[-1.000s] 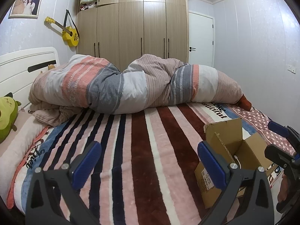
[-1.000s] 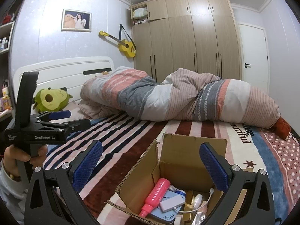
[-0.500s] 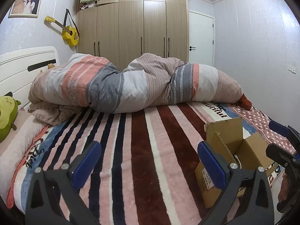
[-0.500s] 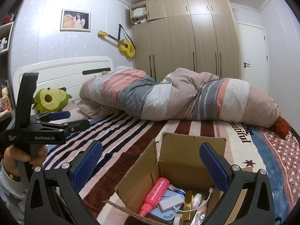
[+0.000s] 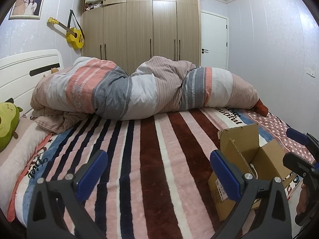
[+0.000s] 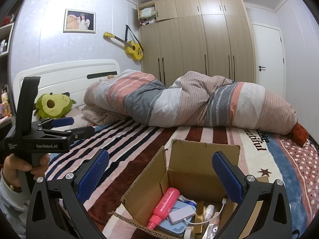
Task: Organize rigid objects
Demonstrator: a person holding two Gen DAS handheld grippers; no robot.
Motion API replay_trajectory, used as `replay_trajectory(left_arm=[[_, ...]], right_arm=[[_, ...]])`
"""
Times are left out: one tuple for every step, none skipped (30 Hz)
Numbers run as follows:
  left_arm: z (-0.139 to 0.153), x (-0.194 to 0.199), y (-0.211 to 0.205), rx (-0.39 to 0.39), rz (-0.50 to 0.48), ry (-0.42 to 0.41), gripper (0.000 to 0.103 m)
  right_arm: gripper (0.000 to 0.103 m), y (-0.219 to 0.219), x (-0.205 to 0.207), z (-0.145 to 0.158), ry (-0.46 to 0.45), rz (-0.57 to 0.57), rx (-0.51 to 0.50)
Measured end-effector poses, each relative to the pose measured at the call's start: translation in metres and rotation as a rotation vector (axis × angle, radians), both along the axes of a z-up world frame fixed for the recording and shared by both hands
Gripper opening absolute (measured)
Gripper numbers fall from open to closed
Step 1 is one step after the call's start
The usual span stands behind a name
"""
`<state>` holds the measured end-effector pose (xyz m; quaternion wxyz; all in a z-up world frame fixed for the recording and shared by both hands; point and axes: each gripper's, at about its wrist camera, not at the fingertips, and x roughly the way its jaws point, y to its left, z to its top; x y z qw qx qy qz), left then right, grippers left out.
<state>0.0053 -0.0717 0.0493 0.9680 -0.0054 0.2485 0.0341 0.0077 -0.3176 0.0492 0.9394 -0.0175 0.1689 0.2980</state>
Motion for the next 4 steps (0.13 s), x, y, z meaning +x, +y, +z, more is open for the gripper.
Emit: replay_trajectory(left_arm=[[-0.0005, 0.0002, 0.0001, -0.002, -0.002, 0.001, 0.102], [-0.0005, 0.0005, 0.0000, -0.002, -0.002, 0.001, 0.102], [-0.0009, -0.0005, -0.0002, -0.001, 0.000, 0.001, 0.102], [-0.0007, 0.0008, -0.0003, 0.001, 0.002, 0.001, 0.102]], right_arm=[[0.103, -0.0002, 0.0000, 0.0000, 0.000, 0.000, 0.001], [0.103, -0.0002, 0.0002, 0.0001, 0.000, 0.000, 0.001], [0.103, -0.0003, 0.0003, 0.0001, 0.000, 0.000, 0.001], [0.103, -0.0007, 0.0006, 0.0000, 0.001, 0.001, 0.001]])
